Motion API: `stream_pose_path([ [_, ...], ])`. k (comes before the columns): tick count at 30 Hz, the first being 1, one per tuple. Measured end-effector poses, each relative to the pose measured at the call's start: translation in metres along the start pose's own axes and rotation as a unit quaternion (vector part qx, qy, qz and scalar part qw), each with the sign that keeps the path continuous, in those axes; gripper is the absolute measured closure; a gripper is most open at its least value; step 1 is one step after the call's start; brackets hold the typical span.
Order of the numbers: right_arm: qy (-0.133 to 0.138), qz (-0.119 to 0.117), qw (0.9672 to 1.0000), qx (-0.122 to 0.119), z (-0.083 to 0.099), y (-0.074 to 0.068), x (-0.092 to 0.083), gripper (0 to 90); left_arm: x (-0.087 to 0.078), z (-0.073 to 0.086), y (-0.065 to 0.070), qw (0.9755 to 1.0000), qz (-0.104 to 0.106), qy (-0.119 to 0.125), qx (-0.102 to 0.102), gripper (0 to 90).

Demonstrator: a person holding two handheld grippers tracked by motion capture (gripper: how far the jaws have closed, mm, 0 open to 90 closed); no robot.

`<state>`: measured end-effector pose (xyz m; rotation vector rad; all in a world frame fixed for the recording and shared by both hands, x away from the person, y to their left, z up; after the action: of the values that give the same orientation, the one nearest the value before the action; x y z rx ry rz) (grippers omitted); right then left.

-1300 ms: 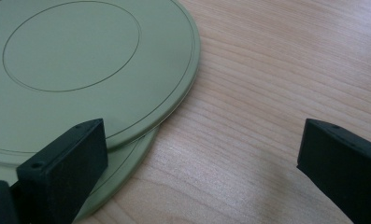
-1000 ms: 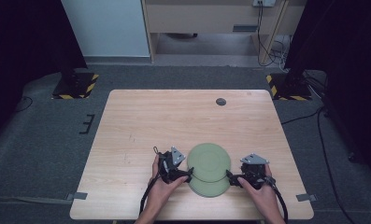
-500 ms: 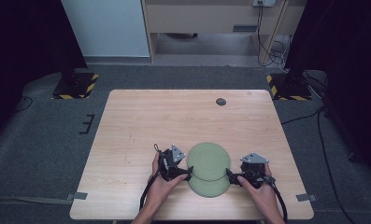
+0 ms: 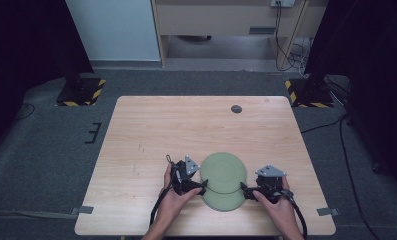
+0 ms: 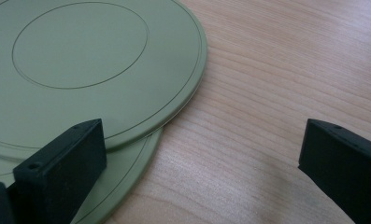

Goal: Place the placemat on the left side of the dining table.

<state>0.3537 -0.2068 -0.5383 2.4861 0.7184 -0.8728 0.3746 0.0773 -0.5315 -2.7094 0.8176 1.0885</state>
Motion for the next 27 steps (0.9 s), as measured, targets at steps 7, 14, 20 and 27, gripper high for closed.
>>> stream_pose_path([
  [7, 0.001, 0.001, 1.0000, 0.004, -0.001, 0.002, 0.002, 1.3, 0.002, -0.002, -0.003, 1.0000, 0.000, 0.003, -0.004, 1.1],
  [14, 0.001, 0.000, 1.0000, 0.004, 0.000, 0.002, 0.002, 2.1, 0.001, -0.011, 0.000, 0.9999, 0.012, 0.000, 0.000, 4.7],
  [20, 0.001, 0.002, 1.0000, 0.003, 0.000, 0.002, 0.002, 1.3, 0.007, -0.022, 0.007, 0.9995, 0.029, -0.009, 0.000, 5.5],
  [27, 0.002, 0.001, 1.0000, 0.001, 0.000, 0.002, 0.002, 1.3, 0.021, -0.027, 0.009, 0.9987, 0.040, -0.032, -0.006, 5.3],
])
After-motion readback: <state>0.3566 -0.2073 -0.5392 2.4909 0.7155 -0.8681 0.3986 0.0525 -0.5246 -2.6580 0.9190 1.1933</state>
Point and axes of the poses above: each handheld gripper's, and its own axes: x roughly forward along the jaws, z roughly out of its underside, y roughly to its right, the point moved 1 cm from there along x, roughly forward along the jaws, and after that the axes turned 13 degrees about -x, right-handed, at the moved point
